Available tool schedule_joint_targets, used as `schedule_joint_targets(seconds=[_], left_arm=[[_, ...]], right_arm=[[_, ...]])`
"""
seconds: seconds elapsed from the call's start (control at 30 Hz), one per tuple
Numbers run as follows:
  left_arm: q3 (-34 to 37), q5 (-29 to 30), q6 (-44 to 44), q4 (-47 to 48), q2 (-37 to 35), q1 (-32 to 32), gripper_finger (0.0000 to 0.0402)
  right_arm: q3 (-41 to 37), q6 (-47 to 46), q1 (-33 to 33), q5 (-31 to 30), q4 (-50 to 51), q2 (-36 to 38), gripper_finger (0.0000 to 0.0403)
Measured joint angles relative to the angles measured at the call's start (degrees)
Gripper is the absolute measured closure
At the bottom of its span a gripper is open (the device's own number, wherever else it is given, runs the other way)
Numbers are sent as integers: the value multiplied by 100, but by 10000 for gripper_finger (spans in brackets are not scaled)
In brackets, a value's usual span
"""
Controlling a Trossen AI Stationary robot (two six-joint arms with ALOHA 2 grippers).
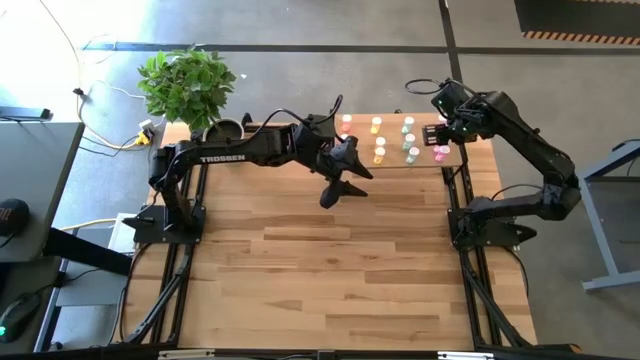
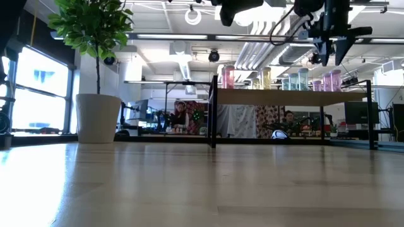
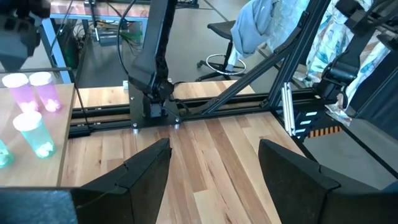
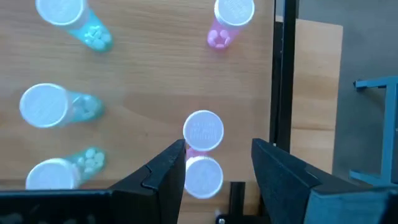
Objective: Pick and place medicine bottles onto shelf by color
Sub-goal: Adjust the purple pill bottles on the shelf
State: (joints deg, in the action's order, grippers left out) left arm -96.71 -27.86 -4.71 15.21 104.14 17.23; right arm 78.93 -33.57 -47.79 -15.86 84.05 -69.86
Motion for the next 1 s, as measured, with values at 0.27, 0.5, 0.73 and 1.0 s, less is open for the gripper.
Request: schedule_joint_targets(seconds=[0.27, 0.5, 0.73, 1.0], left_arm=[[0, 5, 0, -1, 0, 0, 165], [0, 9, 0, -1, 2, 0, 165], [0, 22, 0, -1, 2, 0, 165], [0, 22, 0, -1, 4, 0, 165]], right_arm=[[-292, 0, -22, 26, -467, 1, 229], [-294, -93, -22, -10, -499, -1, 229], [-294, -178, -22, -37, -486, -242, 229], [-294, -246, -24, -33, -359, -414, 229]])
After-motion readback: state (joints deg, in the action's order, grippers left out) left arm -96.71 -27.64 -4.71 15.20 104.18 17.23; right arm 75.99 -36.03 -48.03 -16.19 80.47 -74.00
